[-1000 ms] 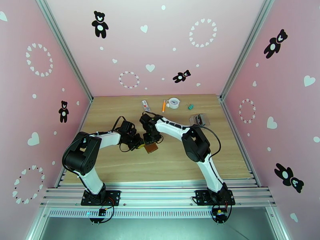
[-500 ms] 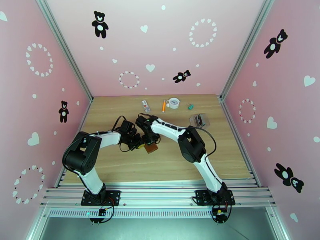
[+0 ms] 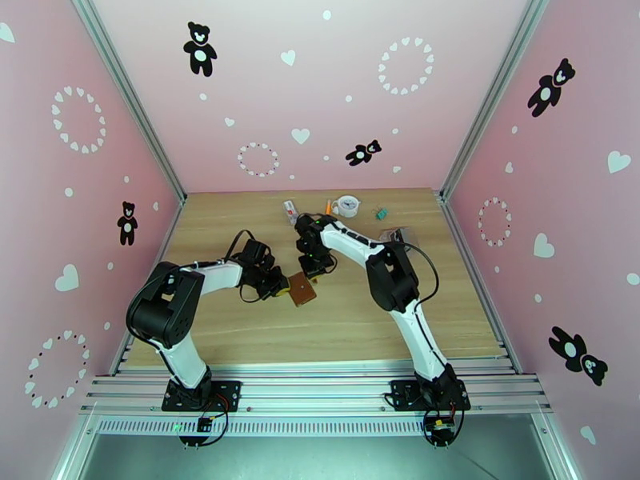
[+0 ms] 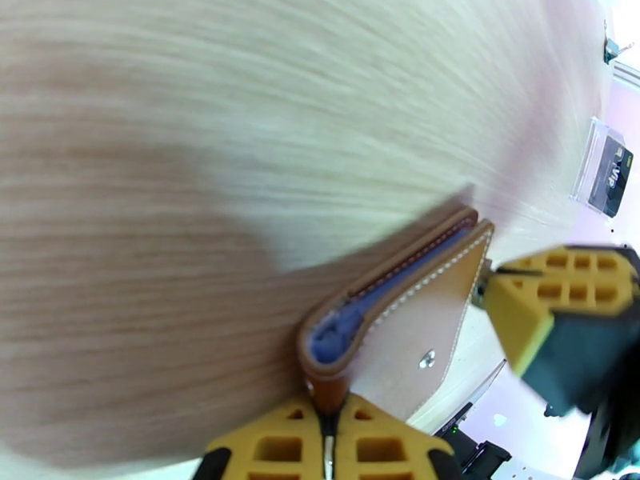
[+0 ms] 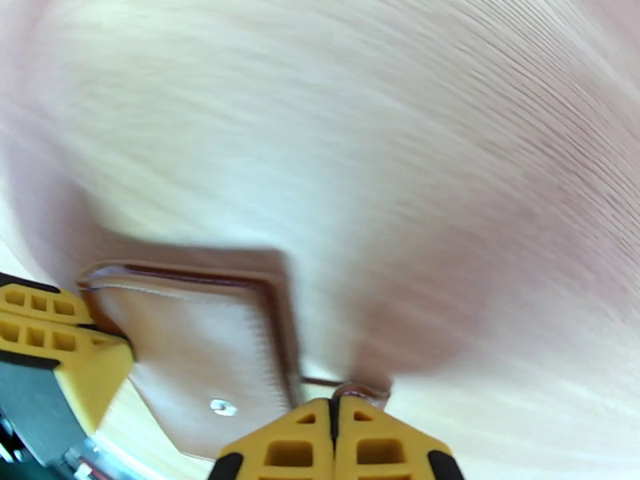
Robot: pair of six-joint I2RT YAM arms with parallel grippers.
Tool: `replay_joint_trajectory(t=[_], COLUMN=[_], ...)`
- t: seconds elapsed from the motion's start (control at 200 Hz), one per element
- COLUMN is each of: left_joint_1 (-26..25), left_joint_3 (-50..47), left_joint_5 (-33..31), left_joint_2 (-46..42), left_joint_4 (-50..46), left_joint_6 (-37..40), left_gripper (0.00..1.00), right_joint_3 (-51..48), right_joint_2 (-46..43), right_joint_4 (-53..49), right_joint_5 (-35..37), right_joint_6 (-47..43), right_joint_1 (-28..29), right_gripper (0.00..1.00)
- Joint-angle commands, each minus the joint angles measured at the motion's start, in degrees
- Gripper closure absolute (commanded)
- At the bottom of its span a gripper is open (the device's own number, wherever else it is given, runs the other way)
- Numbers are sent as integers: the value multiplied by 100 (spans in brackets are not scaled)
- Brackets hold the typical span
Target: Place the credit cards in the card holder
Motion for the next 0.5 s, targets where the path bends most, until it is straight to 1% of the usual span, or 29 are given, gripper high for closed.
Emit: replay_joint_trajectory(t=[0.0, 0.06, 0.1, 0.24, 0.285, 0.385, 0.435, 0.49], left_joint_1=[65, 83, 104, 238, 303, 409, 417, 430], left_joint_3=[48, 119, 180, 496, 575, 764, 816, 821], left_joint_5=[-415, -448, -484, -605, -647, -739, -860, -903], left_joint_2=[151, 46, -39, -342, -494, -872, -1071, -1231], left_joint_4=[-601, -712, -814, -1255, -1373, -1636, -1766, -1830], left_joint_6=[213, 296, 341, 494, 490, 483, 503, 500], left_gripper=[93, 89, 83, 48, 40, 32, 29, 29], right_joint_3=[-299, -435, -594, -1129, -1273, -1564, -1672, -1762], right_joint_2=[-375, -514, -644, -1192, -1441, -2067, -2369, -2691], right_joint_4=[147, 251, 370, 645, 712, 841, 953, 1130], right_joint_5=[-136, -181, -194, -333, -422, -641, -931, -1349], right_joint_6=[-70, 41, 120, 311, 328, 403, 495, 723], right_joint_1=[47, 7, -20, -86, -95, -95, -87, -71], right_gripper=[100, 100, 100, 100, 100, 100, 100, 100])
